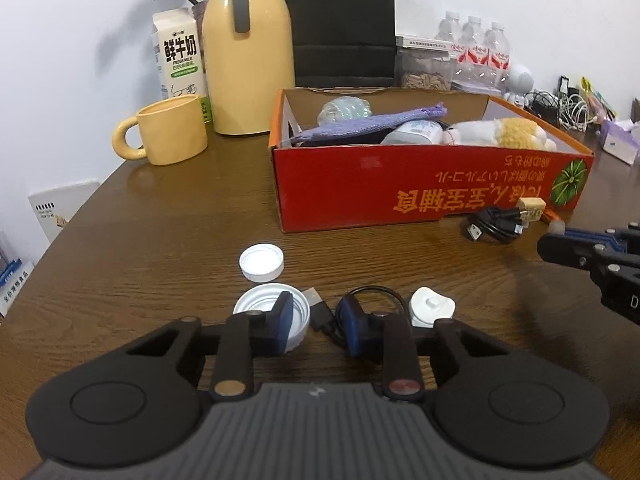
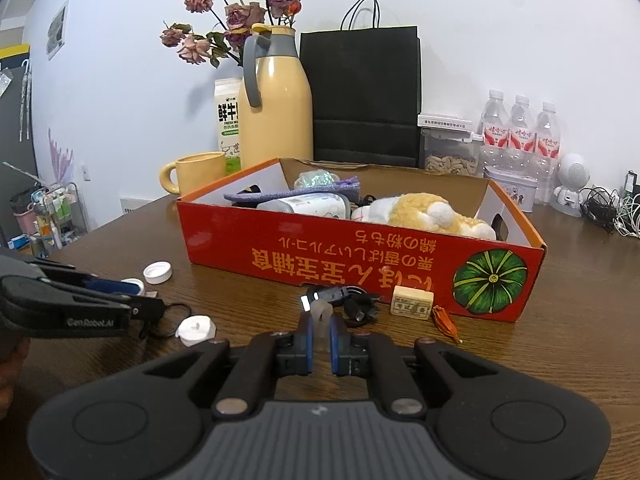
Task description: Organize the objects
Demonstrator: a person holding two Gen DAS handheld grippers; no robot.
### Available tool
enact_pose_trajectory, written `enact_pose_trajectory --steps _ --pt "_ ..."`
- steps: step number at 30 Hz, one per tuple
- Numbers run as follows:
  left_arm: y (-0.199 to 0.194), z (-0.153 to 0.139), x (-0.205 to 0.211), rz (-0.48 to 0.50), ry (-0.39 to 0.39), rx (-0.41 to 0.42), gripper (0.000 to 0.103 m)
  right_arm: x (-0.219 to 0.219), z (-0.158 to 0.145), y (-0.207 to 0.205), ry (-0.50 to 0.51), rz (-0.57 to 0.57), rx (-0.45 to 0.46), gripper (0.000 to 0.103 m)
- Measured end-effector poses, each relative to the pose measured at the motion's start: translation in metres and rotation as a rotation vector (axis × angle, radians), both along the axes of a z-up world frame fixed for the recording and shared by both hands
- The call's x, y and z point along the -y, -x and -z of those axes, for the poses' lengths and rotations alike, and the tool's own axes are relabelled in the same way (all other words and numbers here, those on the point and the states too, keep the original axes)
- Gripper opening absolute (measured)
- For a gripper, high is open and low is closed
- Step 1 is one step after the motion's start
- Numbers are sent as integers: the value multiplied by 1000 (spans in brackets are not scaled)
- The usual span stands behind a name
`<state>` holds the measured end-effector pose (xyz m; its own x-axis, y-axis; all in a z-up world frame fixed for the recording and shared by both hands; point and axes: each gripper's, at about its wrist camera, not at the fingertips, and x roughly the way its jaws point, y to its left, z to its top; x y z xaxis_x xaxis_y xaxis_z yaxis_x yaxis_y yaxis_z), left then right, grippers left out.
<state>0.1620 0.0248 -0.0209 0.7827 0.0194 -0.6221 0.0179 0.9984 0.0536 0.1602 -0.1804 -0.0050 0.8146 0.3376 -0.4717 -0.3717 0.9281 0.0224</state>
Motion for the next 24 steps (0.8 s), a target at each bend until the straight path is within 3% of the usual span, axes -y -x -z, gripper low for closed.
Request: enact_pose_trajectory --steps 8,17,19,20,21,23,24 --pt "10 -7 -1 15 13 37 9 1 -1 5 -6 -2 13 7" --pt "21 -13 -5 1 9 62 9 3 -2 8 -11 -2 26 8" --pt "22 -13 -8 -13 21 70 17 3 -2 8 -12 -2 26 8" --pt "22 -13 -10 -20 25 71 33 3 -2 9 -12 -2 27 8" --pt "21 -13 -13 -36 26 73 59 3 -2 9 -13 -2 27 8" --pt "18 -13 -16 -63 26 82 77 3 -2 10 -12 -2 28 8" --pt "16 -13 -17 -66 31 79 77 3 -2 10 -12 -2 27 8"
